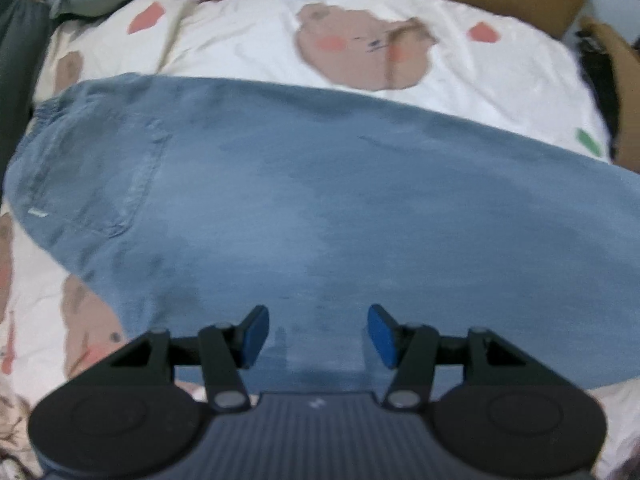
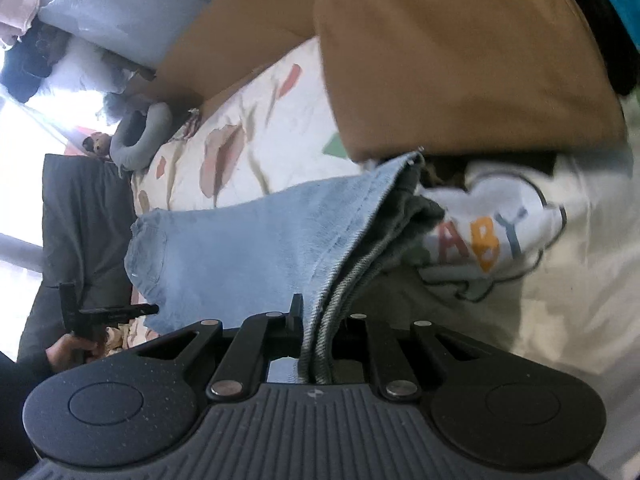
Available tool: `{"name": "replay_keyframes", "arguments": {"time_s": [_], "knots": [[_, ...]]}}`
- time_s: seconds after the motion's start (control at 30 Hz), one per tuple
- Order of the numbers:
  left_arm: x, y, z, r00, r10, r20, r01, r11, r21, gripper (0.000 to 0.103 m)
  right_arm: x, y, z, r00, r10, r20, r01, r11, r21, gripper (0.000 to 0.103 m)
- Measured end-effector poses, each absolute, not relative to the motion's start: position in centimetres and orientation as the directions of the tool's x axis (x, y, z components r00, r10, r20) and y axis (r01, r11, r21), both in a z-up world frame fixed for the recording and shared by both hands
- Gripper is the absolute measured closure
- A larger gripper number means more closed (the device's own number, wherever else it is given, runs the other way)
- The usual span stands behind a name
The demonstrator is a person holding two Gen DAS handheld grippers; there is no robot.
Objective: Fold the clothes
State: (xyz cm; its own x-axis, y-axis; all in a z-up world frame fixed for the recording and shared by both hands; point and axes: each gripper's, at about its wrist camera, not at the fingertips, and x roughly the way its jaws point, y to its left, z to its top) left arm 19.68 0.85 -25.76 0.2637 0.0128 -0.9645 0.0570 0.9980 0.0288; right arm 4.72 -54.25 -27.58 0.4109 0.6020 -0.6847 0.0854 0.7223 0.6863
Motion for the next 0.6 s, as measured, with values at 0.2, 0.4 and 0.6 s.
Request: {"name": "replay_keyframes", "arguments": {"time_s": [0.2, 0.4, 0.6], "knots": [[19.2, -0.6, -25.5, 0.285, -0.024, -0.958, 0.106, 0.994, 0.007, 0.045, 6.3, -53.7, -23.4, 0.409, 0.579, -0.705, 0.097, 0.741, 0.665, 0.095], [18.9, -1.2, -25.6, 0.294, -0.035, -0.955, 0.126, 0.992, 0.003, 0.045, 7.0, -53.5, -19.8, 0.43, 0.566, -0.704, 0.081, 0.752, 0.654, 0.095], [18.4, -1.4, -25.7, 0.317, -0.039, -0.948, 0.12, 0.993, -0.001, 0.044, 6.4, -55.5, -16.5, 0.478, 0.552, -0.684, 0.101, 0.738, 0.667, 0.095]]}}
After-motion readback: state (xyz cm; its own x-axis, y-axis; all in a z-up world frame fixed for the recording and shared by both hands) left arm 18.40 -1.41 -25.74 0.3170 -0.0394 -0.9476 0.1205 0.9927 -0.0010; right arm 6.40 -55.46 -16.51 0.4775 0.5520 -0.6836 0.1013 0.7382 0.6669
